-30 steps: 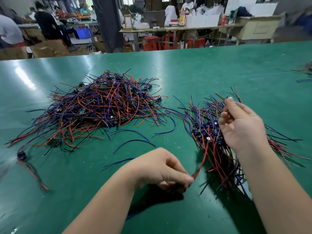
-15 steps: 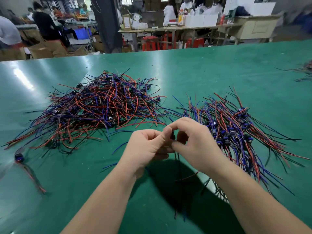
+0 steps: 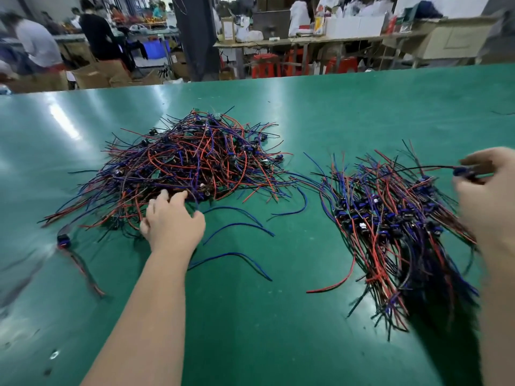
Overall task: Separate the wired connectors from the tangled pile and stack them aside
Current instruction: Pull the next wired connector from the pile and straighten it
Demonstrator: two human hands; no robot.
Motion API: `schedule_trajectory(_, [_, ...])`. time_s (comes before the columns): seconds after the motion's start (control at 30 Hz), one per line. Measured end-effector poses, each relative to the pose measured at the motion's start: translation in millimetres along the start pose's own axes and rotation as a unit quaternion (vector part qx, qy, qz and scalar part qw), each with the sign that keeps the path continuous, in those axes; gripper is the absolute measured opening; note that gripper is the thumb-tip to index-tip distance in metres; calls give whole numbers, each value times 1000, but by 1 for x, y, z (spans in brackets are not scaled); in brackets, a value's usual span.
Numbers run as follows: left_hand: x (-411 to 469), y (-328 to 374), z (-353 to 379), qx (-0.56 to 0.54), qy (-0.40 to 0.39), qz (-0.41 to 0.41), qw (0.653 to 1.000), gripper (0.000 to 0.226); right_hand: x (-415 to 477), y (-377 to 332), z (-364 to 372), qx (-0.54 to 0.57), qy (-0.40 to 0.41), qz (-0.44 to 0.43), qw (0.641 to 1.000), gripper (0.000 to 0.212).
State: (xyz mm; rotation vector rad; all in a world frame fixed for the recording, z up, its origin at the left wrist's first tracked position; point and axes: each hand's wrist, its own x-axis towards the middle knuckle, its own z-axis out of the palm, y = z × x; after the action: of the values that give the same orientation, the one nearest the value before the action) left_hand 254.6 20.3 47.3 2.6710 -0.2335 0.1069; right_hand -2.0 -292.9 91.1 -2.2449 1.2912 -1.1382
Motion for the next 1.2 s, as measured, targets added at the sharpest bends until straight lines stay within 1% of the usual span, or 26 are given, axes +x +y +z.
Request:
schedule_trajectory(0.07, [3,-3,2,13,-27,-25,999,49,7,20,10,-47,-21,17,999,13])
schedule_trajectory(0.1, [3,-3,3,17,-23,-24,999,44,7,23,14,-65,-53,41,996,13])
schedule_trajectory(0.2, [-1,-1,3,21,23,-21,999,24,1,19,19,-152,-163,132,966,17])
schedule_trajectory(0.27, [-3,-1,2,13,47,-20,999,18,-3,11,18,-181,-185,151,954,12])
schedule_trajectory(0.33, [-3,1,1,-19,72,-19,997,19,-7,0,15,-182,-182,136,957,16])
schedule_trajectory(0.37, [-3,1,1,-56,80,-16,995,21,-11,-7,14,-173,-176,118,962,18])
schedule_trajectory(0.43, [-4,4,1,-179,88,-3,980,26,-18,-21,12,-129,-146,72,978,11])
schedule_trajectory(0.53, [-6,13,0,-358,112,15,927,35,-30,-44,10,-51,-95,-10,994,14])
schedule_trajectory(0.57, [-7,17,-1,-407,112,15,907,36,-33,-51,10,-27,-92,-25,995,15])
schedule_trajectory(0.63, [-9,24,-2,-486,116,24,866,29,-40,-64,11,11,-106,-42,993,14])
schedule_trajectory(0.7, [-14,29,-8,-518,162,67,837,17,-47,-74,12,55,-126,-48,989,13])
schedule_trajectory(0.73, [-17,31,-13,-505,212,111,830,14,-50,-78,14,77,-135,-53,986,12])
schedule_trajectory(0.8, [-23,35,-22,-427,323,238,811,18,-55,-83,16,107,-149,-65,981,11])
schedule_trajectory(0.83, [-26,37,-25,-384,357,302,796,22,-57,-85,17,116,-157,-68,978,10])
schedule_trajectory(0.87, [-31,40,-26,-356,366,344,788,27,-59,-87,18,123,-166,-72,976,10])
schedule_trajectory(0.93, [-43,50,-28,-337,333,384,792,33,-62,-90,20,156,-194,-67,966,10])
schedule_trajectory(0.97, [-50,55,-28,-330,308,401,797,35,-63,-92,23,209,-225,-39,951,12])
schedule_trajectory(1.0, [-58,60,-27,-323,280,419,801,37,-66,-95,24,288,-271,10,918,14])
schedule_trajectory(1.03, [-66,65,-25,-318,252,438,802,38,-68,-98,25,373,-325,69,866,19])
schedule_trajectory(1.07, [-74,70,-23,-318,222,456,801,39,-70,-101,26,440,-376,118,807,28])
schedule_trajectory(1.1, [-81,75,-21,-321,192,474,797,40,-71,-103,27,479,-422,152,755,39])
schedule_trajectory(1.13, [-88,79,-20,-326,161,490,792,40,-73,-104,27,502,-459,172,713,48])
schedule_trajectory(1.17, [-94,81,-18,-331,134,504,787,41,-73,-105,27,519,-487,181,679,54])
schedule_trajectory(1.2, [-99,83,-18,-333,110,514,783,42,-73,-105,26,538,-501,183,653,55])
